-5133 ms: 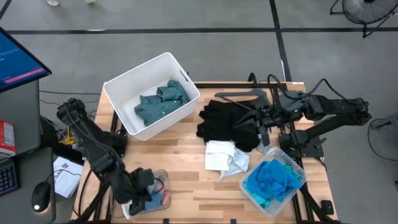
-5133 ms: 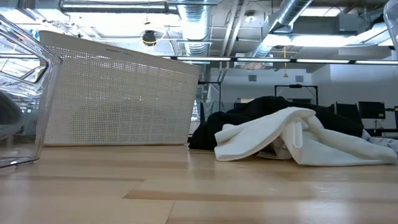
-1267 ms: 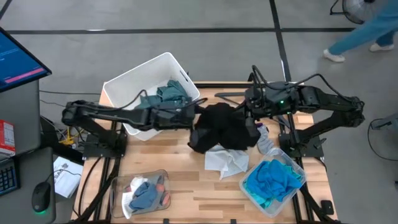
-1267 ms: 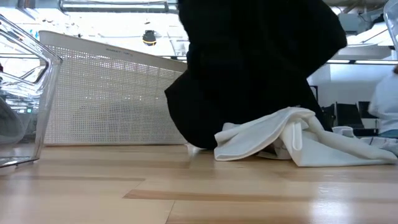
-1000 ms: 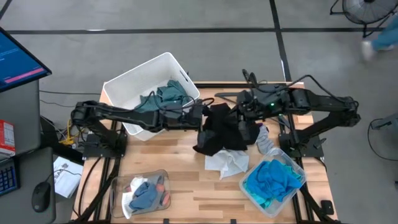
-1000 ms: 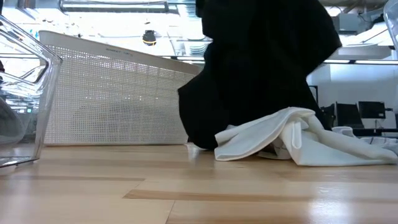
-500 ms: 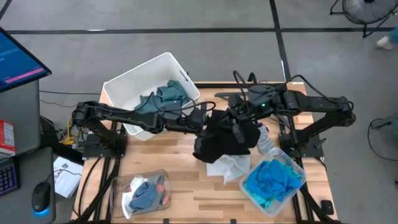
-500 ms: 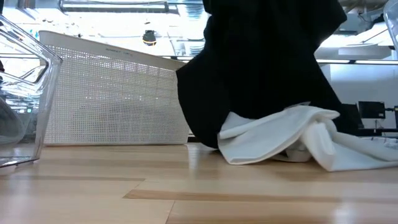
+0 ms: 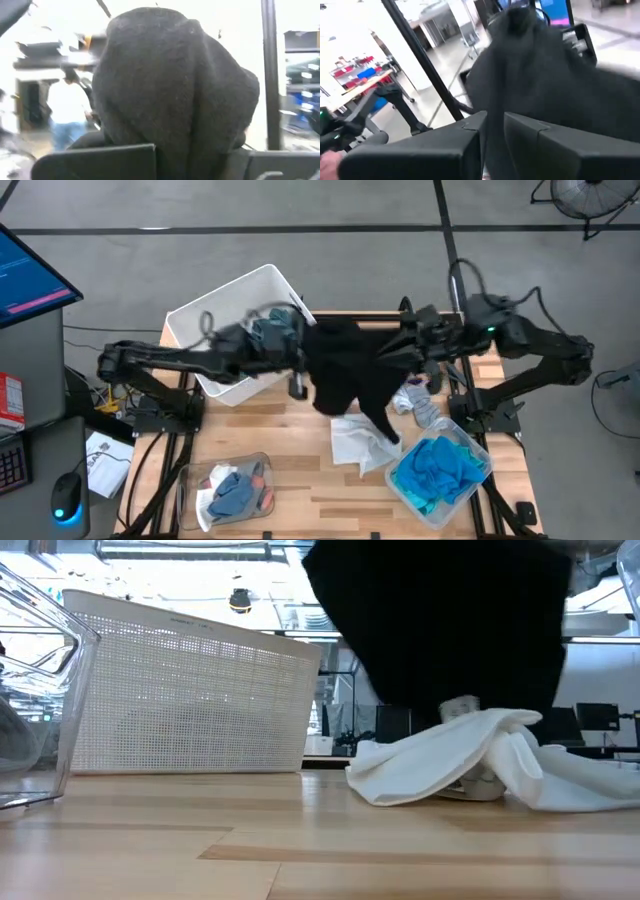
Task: Pick & Place Cloths
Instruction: Put the black shirt into the white bin
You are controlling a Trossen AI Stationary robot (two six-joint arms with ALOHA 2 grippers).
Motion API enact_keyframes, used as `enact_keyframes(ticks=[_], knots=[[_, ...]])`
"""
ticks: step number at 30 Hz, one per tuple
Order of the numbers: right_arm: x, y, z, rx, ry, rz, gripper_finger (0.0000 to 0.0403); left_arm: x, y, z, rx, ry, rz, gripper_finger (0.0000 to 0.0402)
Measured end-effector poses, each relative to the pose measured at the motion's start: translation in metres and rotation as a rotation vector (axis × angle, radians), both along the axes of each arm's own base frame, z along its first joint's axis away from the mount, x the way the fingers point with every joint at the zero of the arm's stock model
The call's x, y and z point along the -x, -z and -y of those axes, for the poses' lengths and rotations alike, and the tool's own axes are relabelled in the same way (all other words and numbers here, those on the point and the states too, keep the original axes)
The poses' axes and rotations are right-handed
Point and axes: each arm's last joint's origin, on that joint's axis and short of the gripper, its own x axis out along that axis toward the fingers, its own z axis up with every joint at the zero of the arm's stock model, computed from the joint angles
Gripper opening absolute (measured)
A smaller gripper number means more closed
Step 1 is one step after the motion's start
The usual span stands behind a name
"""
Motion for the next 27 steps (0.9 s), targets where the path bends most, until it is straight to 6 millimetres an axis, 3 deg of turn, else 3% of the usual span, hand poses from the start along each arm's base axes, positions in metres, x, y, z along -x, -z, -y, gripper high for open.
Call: enact_keyframes(ticks=[7,11,14,20,24,27], knots=[[0.044,-0.020,0.005,0.016,0.056,0.112,0.0066,0.059,-0.051,-0.022,-0.120,-0.229,0.149,0.0024],[0.057,-0.022,0.007,0.019,0.102,0.115,0.0067,0.108,-0.088,-0.037,-0.205,-0.414,0.283,0.0024],[0.061,-0.021,0.008,0.045,0.112,0.105,0.0067,0.137,-0.104,-0.048,-0.253,-0.544,0.329,0.0024],[0.055,-0.013,0.008,0.057,0.135,0.034,0.0067,0.180,-0.114,-0.060,-0.301,-0.830,0.262,0.0024],[0.049,-0.004,0.008,0.067,0.132,-0.046,0.0067,0.197,-0.106,-0.060,-0.276,-0.973,0.044,0.0024],[0.046,0.002,0.007,0.070,0.128,-0.110,0.0067,0.199,-0.092,-0.058,-0.215,-0.947,-0.129,0.0031]])
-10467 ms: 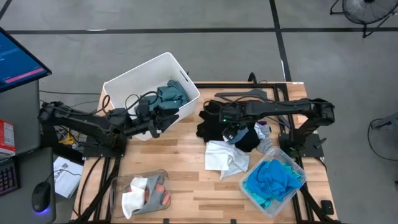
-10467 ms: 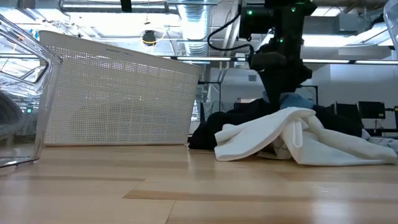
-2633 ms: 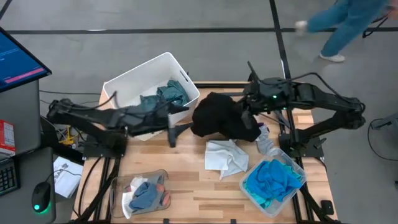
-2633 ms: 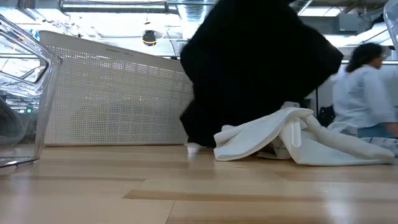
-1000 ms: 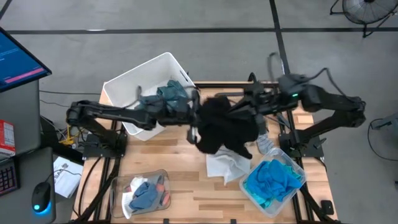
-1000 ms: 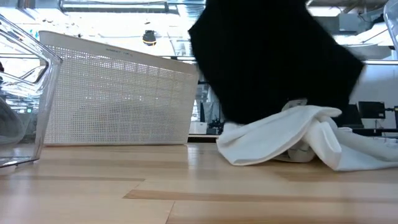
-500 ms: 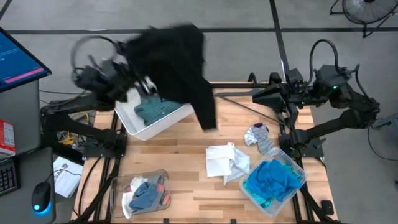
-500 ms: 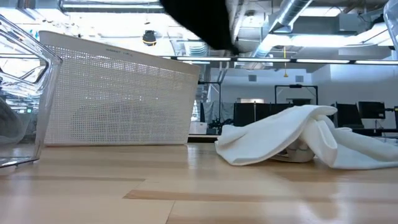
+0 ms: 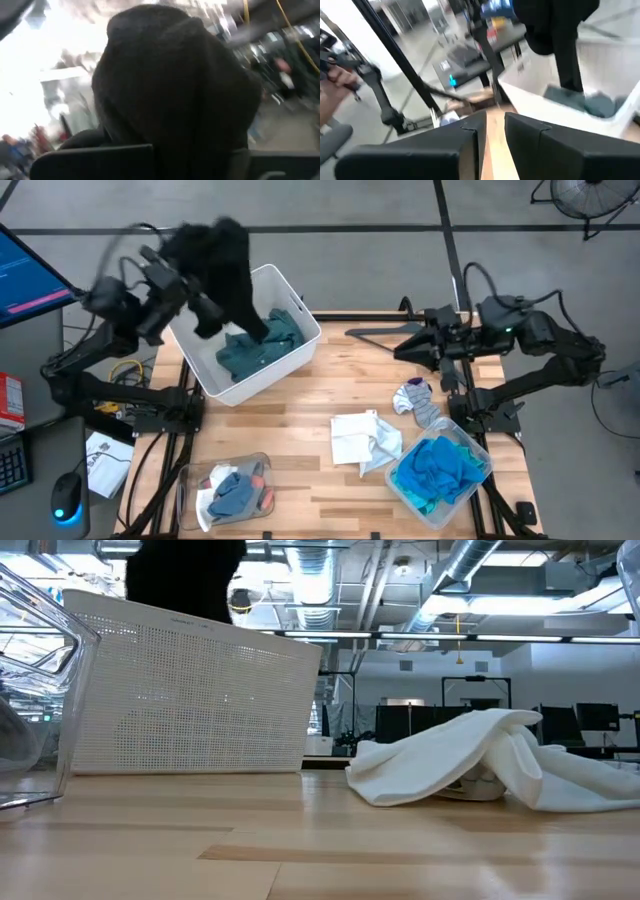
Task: Pick & Place Cloths
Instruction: Put the black shirt into the white bin
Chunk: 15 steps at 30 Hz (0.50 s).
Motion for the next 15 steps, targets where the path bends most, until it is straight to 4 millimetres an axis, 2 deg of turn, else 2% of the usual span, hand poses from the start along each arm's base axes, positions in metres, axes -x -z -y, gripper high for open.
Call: enact_keyframes(ticks=[4,8,12,15], knots=[[-0.009,0.009,0.000,-0.013,0.006,-0.081,0.0067,-0.008,0.027,0.004,0.215,0.062,-0.147,0.0032],[-0.017,0.017,-0.001,-0.009,0.008,-0.142,0.0067,-0.020,0.063,0.005,0.394,0.029,-0.266,0.0023],[-0.027,0.025,-0.002,-0.005,0.009,-0.203,0.0067,-0.029,0.096,0.002,0.473,-0.096,-0.315,0.0035],[-0.033,0.032,0.000,0.001,0.058,-0.260,0.0067,-0.034,0.114,0.000,0.491,-0.146,-0.341,0.0055]])
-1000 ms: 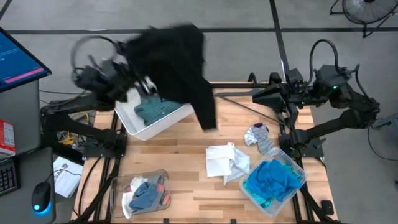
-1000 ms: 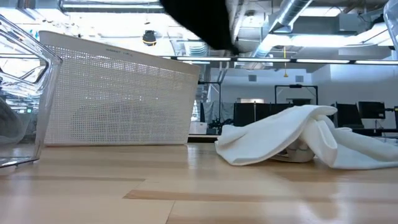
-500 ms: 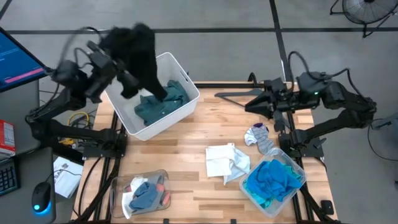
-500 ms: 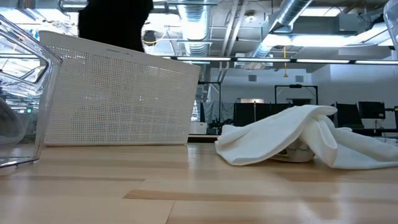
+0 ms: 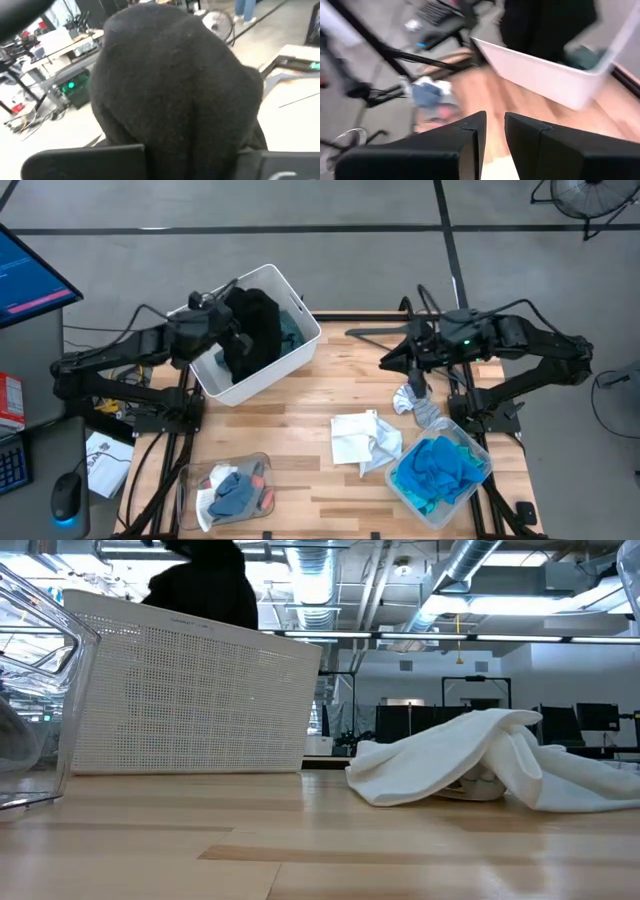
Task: Pick & Place Cloths
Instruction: Put the black shirt into the white bin, then put the striped white sock into the left transparent bin
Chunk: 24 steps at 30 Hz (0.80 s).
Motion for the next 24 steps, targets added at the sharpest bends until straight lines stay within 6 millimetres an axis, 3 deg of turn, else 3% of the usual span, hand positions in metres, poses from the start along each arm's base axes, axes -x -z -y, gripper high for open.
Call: enact_keyframes(ticks=[6,12,18,24], knots=[[-0.006,0.023,0.009,0.006,0.166,-0.213,0.0068,-0.005,0.019,0.001,0.090,0.054,0.010,0.0114],[-0.009,0.051,0.018,0.011,0.289,-0.515,0.0082,-0.006,0.027,0.001,0.115,0.077,-0.021,0.0200],[-0.017,0.076,0.028,0.053,0.423,-0.774,0.0143,-0.006,0.036,0.002,0.204,0.057,0.030,0.0289],[-0.034,0.098,0.030,0.069,0.446,-0.949,0.0219,-0.005,0.039,0.004,0.321,0.075,0.096,0.0321]])
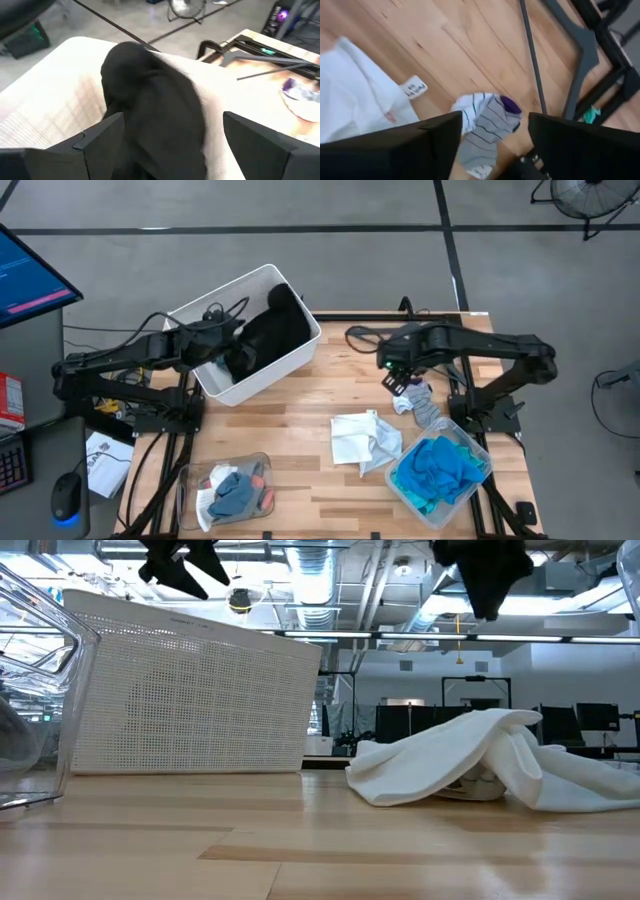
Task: Pick & Place Cloths
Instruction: Put the striped white sock into the left transparent bin
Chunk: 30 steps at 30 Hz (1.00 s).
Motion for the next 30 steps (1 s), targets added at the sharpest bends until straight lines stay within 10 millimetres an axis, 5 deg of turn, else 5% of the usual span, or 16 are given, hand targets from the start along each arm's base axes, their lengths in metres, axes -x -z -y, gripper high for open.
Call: enact_keyframes(ticks=[8,15,30], knots=[[0.006,0.045,-0.001,-0.092,0.108,-0.142,0.0247,0.004,0.001,0.005,0.152,0.100,0.062,0.0312],[0.025,0.097,-0.005,-0.221,0.181,-0.059,0.0236,0.018,-0.016,0.012,0.228,0.253,0.229,0.0305],[0.011,0.186,0.002,-0.239,0.196,-0.155,0.0230,0.034,-0.049,0.019,0.126,0.361,0.522,0.0303]])
